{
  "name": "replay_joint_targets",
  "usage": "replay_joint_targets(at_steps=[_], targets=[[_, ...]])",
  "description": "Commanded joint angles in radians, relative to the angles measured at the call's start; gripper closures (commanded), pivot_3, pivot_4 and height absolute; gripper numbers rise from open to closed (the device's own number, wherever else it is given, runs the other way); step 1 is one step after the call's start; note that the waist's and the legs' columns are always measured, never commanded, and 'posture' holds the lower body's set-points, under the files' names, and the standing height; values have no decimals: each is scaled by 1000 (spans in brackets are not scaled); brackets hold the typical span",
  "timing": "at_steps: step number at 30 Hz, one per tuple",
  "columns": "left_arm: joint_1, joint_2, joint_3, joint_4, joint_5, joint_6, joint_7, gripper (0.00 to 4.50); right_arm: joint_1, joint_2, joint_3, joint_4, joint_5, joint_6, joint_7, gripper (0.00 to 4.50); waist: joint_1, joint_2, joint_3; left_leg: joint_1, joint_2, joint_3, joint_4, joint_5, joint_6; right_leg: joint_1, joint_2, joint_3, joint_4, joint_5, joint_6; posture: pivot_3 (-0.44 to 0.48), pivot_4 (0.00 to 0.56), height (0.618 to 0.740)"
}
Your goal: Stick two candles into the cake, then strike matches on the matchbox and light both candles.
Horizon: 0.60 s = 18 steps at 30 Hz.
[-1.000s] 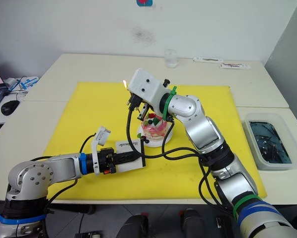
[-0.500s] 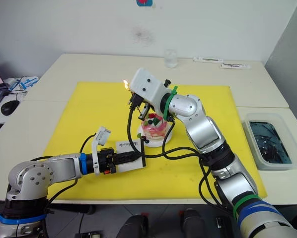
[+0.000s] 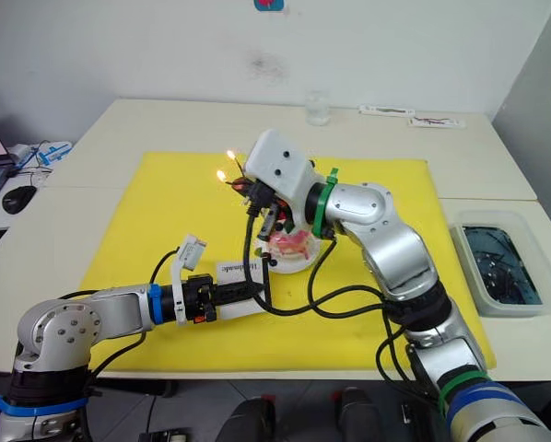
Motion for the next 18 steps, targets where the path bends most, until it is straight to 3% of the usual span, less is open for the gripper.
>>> replay_joint_targets(at_steps=[1, 10, 18], targets=[[-13, 12, -8, -29, -31, 10, -36, 4500, 49, -87, -89, -130, 74, 55, 38, 4492, 1, 0, 0, 0, 0, 0, 0, 0, 0, 0, 0, 0, 0, -1, 1, 0, 150, 740], [-9, 18, -30, -38, -38, 17, -68, 4500, 325, -380, -354, -368, 212, 199, 64, 4492, 8, 0, 0, -1, 0, 1, -1, 0, 0, -1, 0, 0, 0, -3, 3, 0, 150, 740], [-3, 19, -57, -60, -51, 21, -92, 4500, 635, -580, -684, -279, 134, 126, 30, 4492, 9, 0, 0, 0, 0, 4, 1, 0, 0, 0, 0, 3, -2, -4, 2, 0, 150, 740]])
